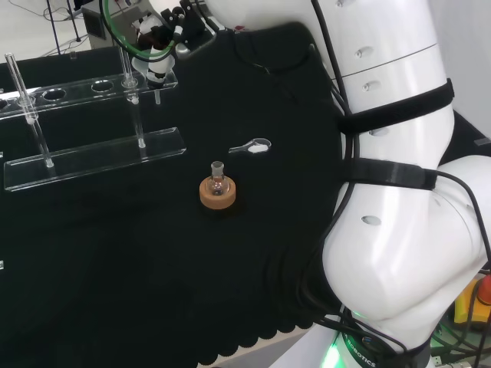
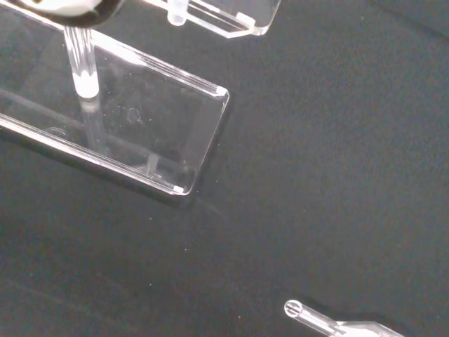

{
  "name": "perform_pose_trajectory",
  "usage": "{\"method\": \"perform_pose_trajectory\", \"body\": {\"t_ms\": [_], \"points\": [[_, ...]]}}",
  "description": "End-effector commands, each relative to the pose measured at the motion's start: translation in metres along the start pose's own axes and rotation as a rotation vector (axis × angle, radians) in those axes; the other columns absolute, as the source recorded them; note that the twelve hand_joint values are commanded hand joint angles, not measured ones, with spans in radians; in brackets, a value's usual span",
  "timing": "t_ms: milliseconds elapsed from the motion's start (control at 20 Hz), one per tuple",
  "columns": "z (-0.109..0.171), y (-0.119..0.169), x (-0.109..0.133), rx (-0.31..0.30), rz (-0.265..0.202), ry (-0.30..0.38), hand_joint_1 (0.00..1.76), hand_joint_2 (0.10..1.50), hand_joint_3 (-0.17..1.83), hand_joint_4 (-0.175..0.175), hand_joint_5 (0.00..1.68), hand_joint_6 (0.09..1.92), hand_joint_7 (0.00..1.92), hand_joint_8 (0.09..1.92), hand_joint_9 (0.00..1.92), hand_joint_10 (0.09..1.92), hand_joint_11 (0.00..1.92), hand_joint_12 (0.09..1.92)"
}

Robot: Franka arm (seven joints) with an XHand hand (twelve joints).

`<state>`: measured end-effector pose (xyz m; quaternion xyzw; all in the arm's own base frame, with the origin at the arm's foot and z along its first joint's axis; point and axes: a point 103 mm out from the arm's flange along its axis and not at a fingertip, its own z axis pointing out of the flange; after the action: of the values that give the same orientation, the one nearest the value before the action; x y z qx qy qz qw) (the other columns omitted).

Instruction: Pick up the funnel from the transparent funnel stand.

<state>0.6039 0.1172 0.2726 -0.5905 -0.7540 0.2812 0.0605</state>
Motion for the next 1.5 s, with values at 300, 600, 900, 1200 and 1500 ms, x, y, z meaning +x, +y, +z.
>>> {"method": "perform_pose_trajectory", "body": {"t_ms": [300,600,900,1200,1500], "points": [[-0.001,0.003,0.003,0.006,0.001,-0.031,0.76,0.59,0.60,-0.079,0.14,0.09,0.04,0.70,0.44,0.69,0.43,1.41],[-0.003,0.004,0.003,-0.016,0.016,-0.077,0.78,0.60,0.63,-0.076,0.27,0.09,0.21,0.70,0.60,0.61,0.45,1.38],[-0.015,-0.005,0.002,-0.152,0.060,-0.154,0.82,0.65,0.66,-0.060,0.51,0.09,0.54,0.67,0.93,0.52,0.55,1.30],[-0.053,-0.032,-0.004,-0.224,0.096,-0.226,0.86,0.69,0.66,-0.035,0.63,0.47,0.71,0.63,1.10,0.42,0.65,1.25],[-0.085,-0.074,-0.018,-0.219,0.128,-0.233,0.86,0.70,0.67,-0.032,0.58,0.68,0.73,0.64,1.12,0.41,0.66,1.24]]}}
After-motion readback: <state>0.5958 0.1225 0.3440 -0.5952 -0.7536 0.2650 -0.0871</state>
